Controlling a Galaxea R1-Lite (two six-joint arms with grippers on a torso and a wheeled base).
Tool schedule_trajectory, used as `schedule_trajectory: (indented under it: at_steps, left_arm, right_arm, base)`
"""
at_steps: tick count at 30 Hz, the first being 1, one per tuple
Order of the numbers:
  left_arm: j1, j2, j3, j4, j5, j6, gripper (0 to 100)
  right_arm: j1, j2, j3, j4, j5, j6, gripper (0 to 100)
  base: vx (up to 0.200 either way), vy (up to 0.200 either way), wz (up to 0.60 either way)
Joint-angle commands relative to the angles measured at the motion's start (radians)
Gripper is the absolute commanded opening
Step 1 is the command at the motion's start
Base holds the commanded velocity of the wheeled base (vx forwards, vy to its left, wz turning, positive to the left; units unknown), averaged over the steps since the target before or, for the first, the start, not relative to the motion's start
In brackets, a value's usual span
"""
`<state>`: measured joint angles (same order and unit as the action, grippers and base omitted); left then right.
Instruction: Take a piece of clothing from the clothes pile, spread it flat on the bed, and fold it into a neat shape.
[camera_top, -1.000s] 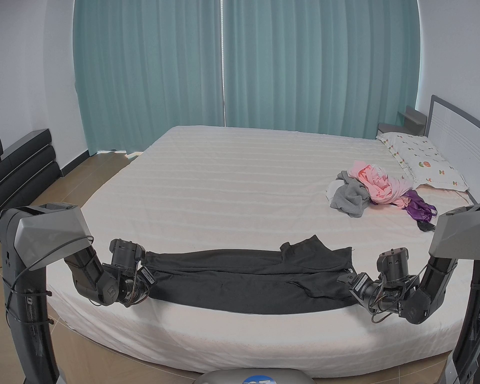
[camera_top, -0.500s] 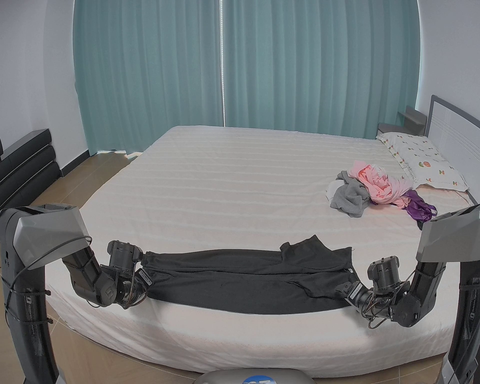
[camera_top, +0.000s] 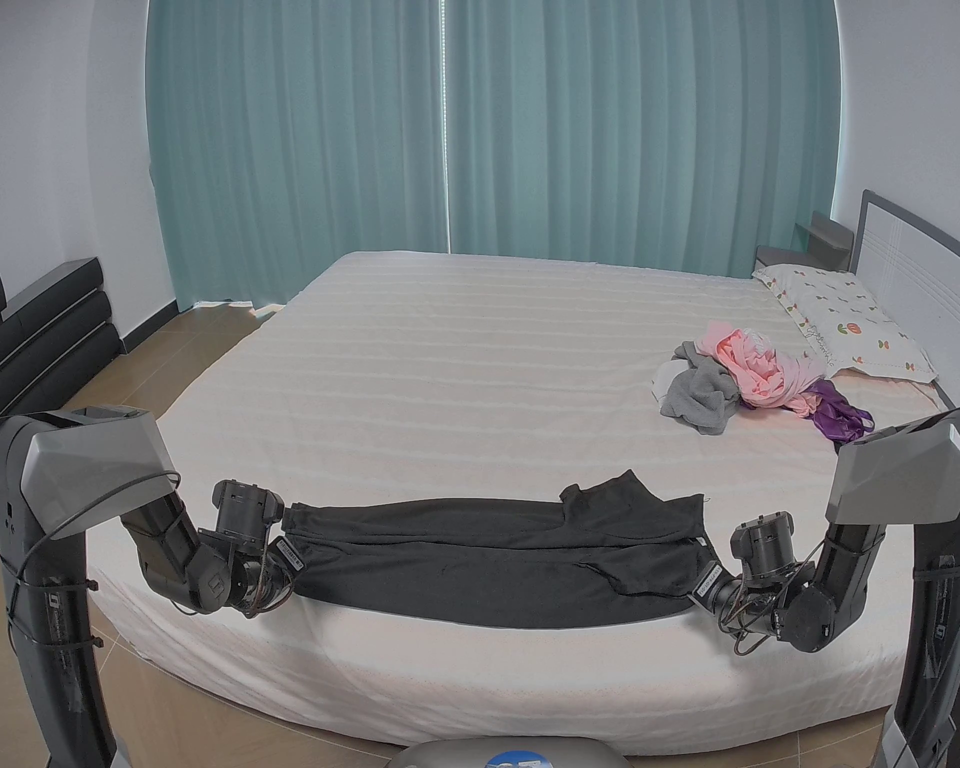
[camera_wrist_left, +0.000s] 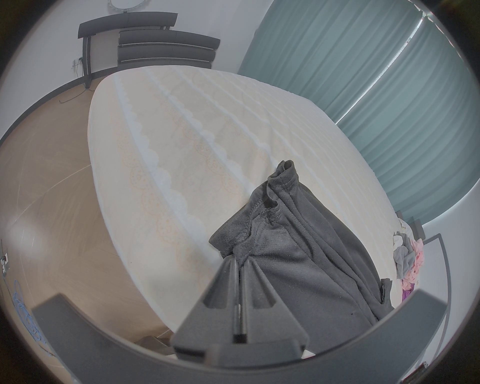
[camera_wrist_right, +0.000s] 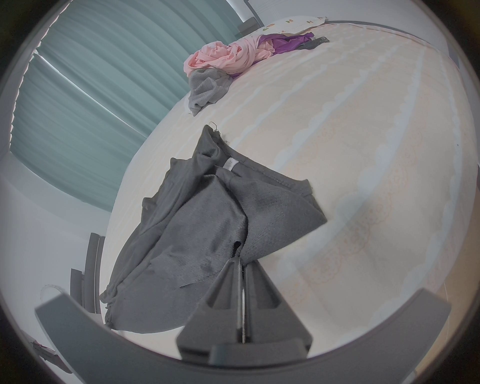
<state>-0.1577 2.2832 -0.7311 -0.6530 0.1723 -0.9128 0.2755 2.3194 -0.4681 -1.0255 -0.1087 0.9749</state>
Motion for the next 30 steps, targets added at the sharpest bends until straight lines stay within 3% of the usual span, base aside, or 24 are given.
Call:
schedule_trajectory:
  at_steps: [1, 6, 30]
  left_arm:
    - [0.0, -0.031, 0.002, 0.006, -0.001, 0.0, 0]
    - [0.006, -0.062, 0.012, 0.01, 0.001, 0.005, 0]
    - [-0.003, -0.108, 0.193, 0.001, -0.004, 0.084, 0]
  right_arm:
    - [-0.007, -0.061, 0.005, 0.019, 0.0, -0.004, 0]
    - [-0.007, -0.12, 0.02, 0.071, 0.0, -0.005, 0]
    - [0.005, -0.153, 0.183, 0.056, 0.004, -0.05, 0]
  base:
    - [0.0, 0.0, 0.0]
    - [0.0, 0.0, 0.0]
    - [0.0, 0.0, 0.0]
